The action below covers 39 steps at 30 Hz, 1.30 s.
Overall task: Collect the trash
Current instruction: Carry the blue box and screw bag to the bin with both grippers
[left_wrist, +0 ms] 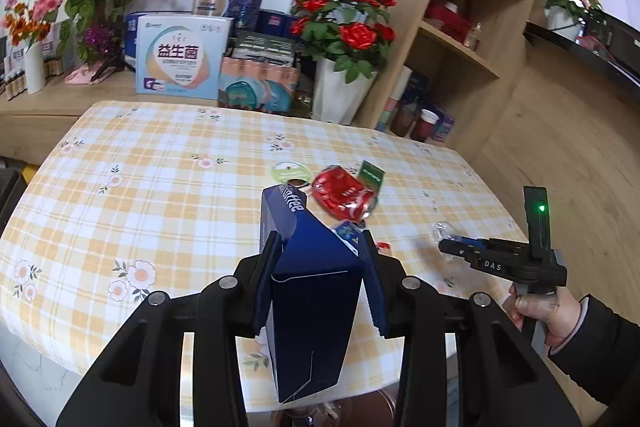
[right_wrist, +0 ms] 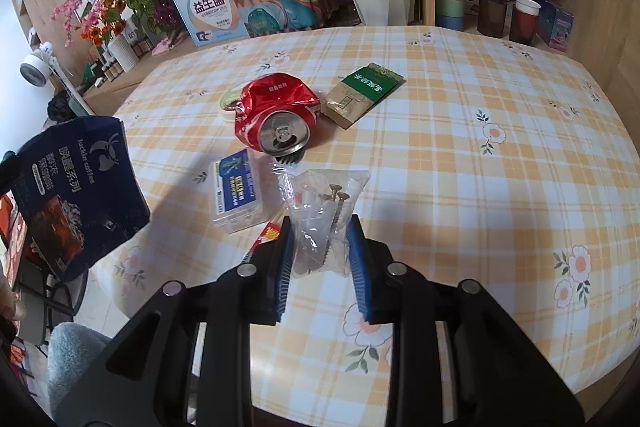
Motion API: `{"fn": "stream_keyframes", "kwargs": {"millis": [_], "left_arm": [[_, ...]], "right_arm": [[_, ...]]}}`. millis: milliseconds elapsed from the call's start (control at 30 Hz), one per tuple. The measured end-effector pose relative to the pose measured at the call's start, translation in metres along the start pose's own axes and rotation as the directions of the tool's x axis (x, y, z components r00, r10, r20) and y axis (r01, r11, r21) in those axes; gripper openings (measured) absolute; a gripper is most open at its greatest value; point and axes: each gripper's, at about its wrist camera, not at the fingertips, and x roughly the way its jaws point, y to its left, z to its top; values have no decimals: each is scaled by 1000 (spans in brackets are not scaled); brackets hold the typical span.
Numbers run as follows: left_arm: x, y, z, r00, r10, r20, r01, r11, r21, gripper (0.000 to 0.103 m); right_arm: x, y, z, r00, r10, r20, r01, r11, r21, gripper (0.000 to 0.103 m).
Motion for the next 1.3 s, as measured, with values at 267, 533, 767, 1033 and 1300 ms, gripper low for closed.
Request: {"fn": "stream_keyframes", "kwargs": {"millis": [267,533,767,1033,1300], "left_arm": [[-27,-28,-5,999,-43,-7,43,999,27,38],[-53,-57,-23,996,-85,-38,86,995,45,38],[-72,-82,-60,986,-140,-87,144,989,37,38],[-73,-101,-107,964,-185,-191,193,981,22,38],[-56,-111,-131,947,-177,-267,200,978,62,58]], "right_arm": [[-43,11,-12,998,34,61,-34,999,0,29],[-94,22,-30,990,63,128,-62,998,-8,29],[-132,29,-57,983,77,169,-77,997,-8,29],[-154,30,-79,979,79,188,-81,997,1,29],[-157,29,-86,980,82,182,-84,996,3,29]]}}
